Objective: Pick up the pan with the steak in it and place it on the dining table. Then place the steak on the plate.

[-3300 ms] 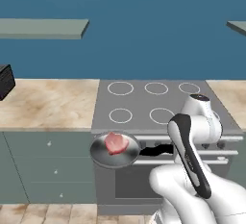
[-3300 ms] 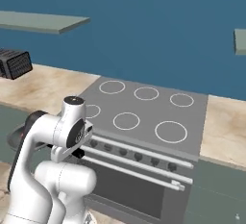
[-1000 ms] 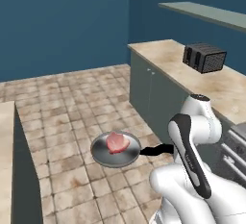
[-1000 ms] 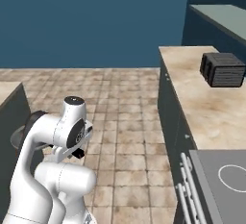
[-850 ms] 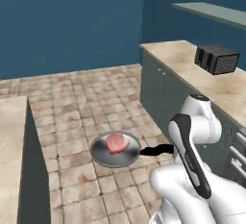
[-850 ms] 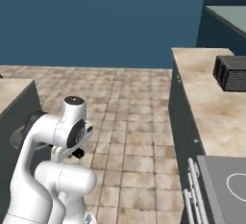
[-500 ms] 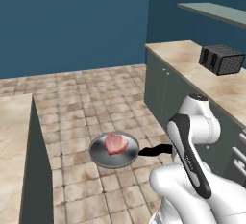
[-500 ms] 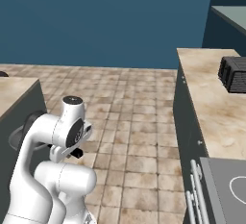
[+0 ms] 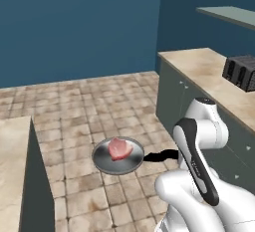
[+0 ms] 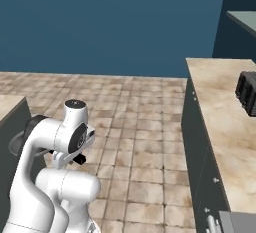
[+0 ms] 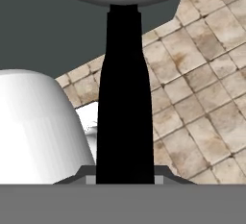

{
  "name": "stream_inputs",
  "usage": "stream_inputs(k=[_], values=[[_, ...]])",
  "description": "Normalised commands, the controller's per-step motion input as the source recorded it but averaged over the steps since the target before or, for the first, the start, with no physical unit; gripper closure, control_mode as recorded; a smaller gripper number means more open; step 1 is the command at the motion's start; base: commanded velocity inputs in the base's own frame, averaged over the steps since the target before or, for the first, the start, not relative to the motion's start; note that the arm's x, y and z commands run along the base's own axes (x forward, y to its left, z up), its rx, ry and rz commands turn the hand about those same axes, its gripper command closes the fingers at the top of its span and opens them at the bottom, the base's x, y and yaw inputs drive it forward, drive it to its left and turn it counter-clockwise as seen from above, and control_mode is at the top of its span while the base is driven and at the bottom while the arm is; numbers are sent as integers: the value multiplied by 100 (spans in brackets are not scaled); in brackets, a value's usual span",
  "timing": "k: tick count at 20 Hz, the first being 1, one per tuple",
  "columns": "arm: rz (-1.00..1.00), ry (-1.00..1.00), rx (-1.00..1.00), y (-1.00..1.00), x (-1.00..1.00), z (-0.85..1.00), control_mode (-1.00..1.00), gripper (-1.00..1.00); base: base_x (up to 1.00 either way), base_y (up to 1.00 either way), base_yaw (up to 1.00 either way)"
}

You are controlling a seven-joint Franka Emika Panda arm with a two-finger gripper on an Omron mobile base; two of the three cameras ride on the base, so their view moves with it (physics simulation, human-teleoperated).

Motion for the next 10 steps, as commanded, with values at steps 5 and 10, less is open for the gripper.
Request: stream_inputs(k=[5, 10], values=[[0, 0, 0, 0, 0, 0, 100, 100, 100, -18, 0], [0, 0, 0, 0, 0, 0, 100, 100, 100, -17, 0]])
